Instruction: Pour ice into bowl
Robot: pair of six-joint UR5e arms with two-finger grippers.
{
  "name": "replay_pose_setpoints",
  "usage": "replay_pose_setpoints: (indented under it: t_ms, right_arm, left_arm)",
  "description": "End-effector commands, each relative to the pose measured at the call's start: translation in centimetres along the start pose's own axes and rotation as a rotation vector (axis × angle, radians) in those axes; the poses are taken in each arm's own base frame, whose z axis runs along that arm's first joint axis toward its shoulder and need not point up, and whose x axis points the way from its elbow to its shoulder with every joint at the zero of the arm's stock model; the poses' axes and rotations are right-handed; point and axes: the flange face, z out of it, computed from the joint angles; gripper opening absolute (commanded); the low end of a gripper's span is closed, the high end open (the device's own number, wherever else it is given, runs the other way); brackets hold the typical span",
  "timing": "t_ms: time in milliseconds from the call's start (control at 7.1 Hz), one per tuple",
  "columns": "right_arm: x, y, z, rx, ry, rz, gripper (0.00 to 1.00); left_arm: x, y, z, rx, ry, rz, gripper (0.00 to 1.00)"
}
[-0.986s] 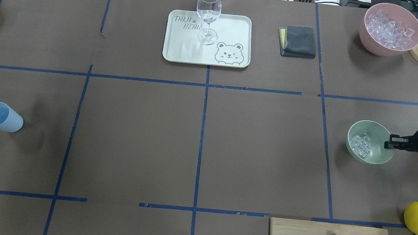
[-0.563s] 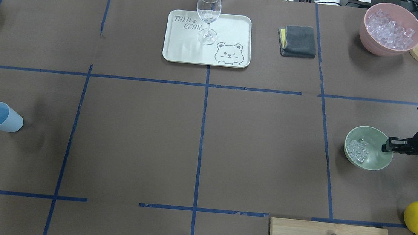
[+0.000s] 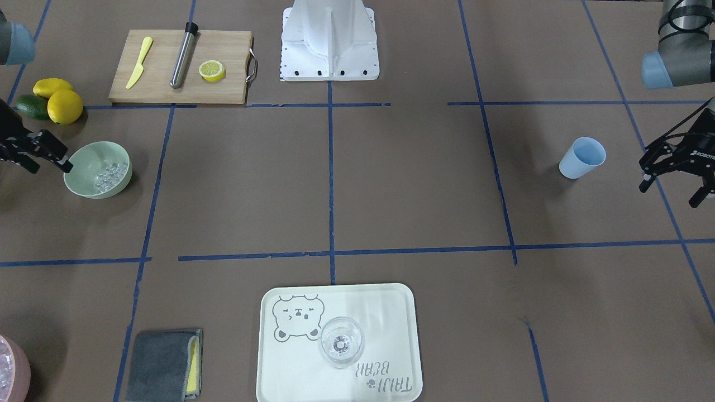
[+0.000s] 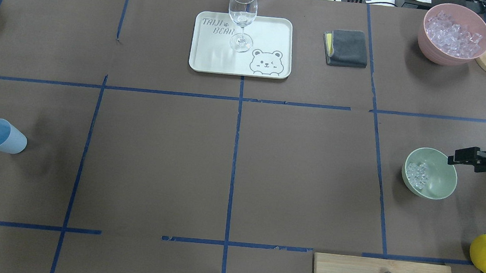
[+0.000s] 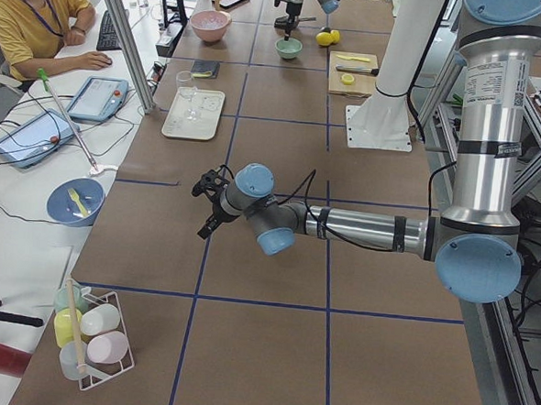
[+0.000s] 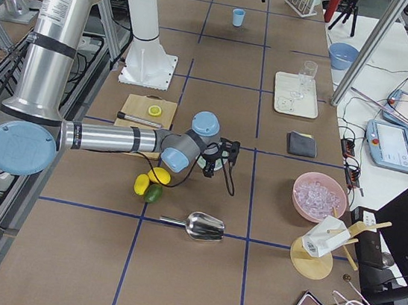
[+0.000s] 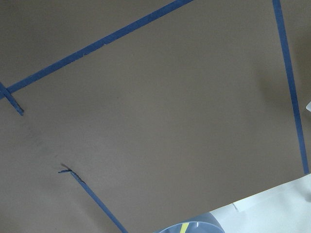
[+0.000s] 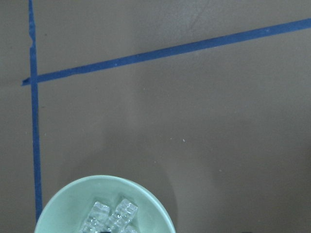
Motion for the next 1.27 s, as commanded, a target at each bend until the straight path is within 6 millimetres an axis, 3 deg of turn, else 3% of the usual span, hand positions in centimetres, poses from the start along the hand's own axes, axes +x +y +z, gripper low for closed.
replay_pose_setpoints:
  t_ms: [0,282,423,563,704,986,1127]
  right_arm:
    - [3.2,-3.6,-4.1,0.005,0.013,-0.002,1.0]
    - [5.4,-8.0,-7.1,-0.034,0.105,-0.138,1.0]
    - [6.8,-9.6,-8.8,-0.076,0.144,-0.229,1.0]
    - [7.5,-10.6,-10.0,-0.117,0.158,-0.262,1.0]
    - [7.3,-10.8,-10.2,-0.142,0.142,-0.247,1.0]
    - [7.0,-10.7,-10.1,-0.152,0.102,-0.243,1.0]
    - [6.5,-10.6,-10.3,-0.154,0.077,-0.246,1.0]
  left_arm:
    - [-5.1,0.9,-1.1,-0.122,0.007,-0.015,1.0]
    - [-10.6,-0.2,-4.4,-0.25,0.025,-0.11,1.0]
    - [-11.5,0.0,-6.4,-0.292,0.088,-0.184,1.0]
    - [-10.2,-0.8,-7.8,-0.34,0.094,-0.243,1.0]
    - [-9.9,-0.3,-8.2,-0.407,0.081,-0.312,1.0]
    - [-10.8,-0.3,-9.0,-0.386,-0.043,-0.198,1.0]
    - [-11.4,1.6,-9.4,-0.403,-0.038,-0.145,1.0]
